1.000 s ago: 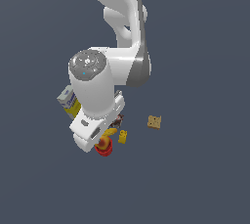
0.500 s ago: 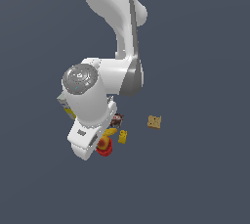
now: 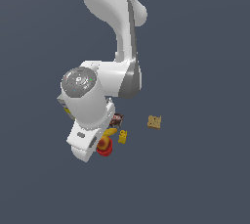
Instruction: Pick up a designated object from a clutter of objects.
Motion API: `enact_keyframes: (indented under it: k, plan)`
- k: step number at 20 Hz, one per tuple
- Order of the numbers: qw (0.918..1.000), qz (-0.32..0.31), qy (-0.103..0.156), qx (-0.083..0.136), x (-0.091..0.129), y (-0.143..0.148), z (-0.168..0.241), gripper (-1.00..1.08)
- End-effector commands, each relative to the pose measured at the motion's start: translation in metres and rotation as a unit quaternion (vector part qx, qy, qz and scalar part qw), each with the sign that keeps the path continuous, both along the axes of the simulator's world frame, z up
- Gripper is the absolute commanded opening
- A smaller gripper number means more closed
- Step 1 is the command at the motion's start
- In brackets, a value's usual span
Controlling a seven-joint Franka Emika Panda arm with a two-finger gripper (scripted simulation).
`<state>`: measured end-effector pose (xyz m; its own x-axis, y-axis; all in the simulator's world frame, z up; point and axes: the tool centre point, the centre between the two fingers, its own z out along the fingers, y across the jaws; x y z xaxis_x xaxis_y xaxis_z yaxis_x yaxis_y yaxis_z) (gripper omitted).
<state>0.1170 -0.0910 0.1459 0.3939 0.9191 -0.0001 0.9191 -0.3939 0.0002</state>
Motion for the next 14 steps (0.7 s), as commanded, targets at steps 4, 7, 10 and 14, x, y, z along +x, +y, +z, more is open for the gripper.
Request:
enact_keyframes:
  k: [4, 7, 10, 14]
  plan:
    - [1.0, 0.001, 0.0, 0.0, -0.001, 0.0, -0.019, 1.0]
    - [1.0, 0.001, 0.0, 0.0, -0.001, 0.0, -0.036, 1.0]
    - [1.0, 0.002, 0.0, 0.0, -0.001, 0.0, -0.046, 1.0]
    - [1.0, 0.002, 0.0, 0.0, 0.0, 0.0, -0.049, 1.0]
